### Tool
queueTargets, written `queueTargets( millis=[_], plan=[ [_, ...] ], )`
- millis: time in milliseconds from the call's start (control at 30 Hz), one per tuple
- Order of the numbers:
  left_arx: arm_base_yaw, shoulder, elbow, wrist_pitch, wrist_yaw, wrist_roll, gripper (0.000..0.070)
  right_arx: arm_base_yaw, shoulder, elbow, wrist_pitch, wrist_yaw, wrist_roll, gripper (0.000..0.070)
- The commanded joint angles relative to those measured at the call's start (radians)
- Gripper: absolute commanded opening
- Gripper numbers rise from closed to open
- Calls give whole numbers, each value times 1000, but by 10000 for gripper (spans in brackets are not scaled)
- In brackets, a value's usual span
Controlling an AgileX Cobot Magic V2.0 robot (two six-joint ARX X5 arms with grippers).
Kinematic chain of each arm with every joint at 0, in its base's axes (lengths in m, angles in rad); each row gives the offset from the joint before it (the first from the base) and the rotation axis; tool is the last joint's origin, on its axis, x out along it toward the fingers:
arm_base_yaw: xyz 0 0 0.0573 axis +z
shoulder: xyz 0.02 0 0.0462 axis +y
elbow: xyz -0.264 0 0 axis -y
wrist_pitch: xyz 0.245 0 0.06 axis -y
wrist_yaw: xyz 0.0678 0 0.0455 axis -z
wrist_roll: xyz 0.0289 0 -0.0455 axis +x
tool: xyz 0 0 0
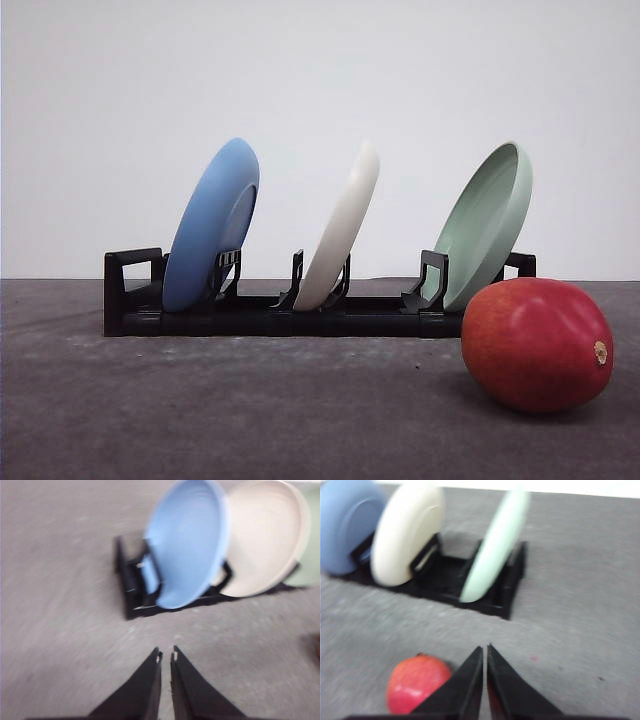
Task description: Place pomegranate in white plate
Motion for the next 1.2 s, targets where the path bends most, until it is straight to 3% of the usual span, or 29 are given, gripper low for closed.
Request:
queueTargets(
  millis=[0, 133, 233, 333, 400, 433, 467, 500, 533, 733, 1167],
  plan=[
    [-26, 18, 17, 18, 2, 86, 13, 18, 3, 14, 10, -2, -25, 13],
    [-84, 40, 17, 15, 3, 232, 16, 45, 3, 14, 10, -4, -48, 109],
    [-113, 47, 17, 16, 3, 259, 17, 55, 3, 14, 10, -4, -62, 188],
    [-123, 51, 17, 16, 3, 259, 22, 55, 3, 14, 10, -4, -63, 189],
    [-124, 51, 17, 20, 5, 258, 154, 55, 3, 14, 10, -5, -63, 199],
    [-124, 51, 17, 23, 7, 257, 274, 55, 3, 14, 10, -6, -63, 221],
    [-124, 50, 17, 24, 7, 256, 382, 55, 3, 14, 10, -6, -63, 283],
    [-125, 50, 17, 24, 7, 255, 447, 55, 3, 14, 10, -6, -63, 341],
    [-125, 50, 17, 24, 8, 254, 465, 55, 3, 14, 10, -6, -63, 393],
    [-151, 51, 17, 49, 23, 248, 465, 55, 3, 14, 10, -6, -62, 406],
    [-338, 215, 17, 335, 19, 218, 436, 55, 3, 14, 12, -15, -35, 406]
  ],
)
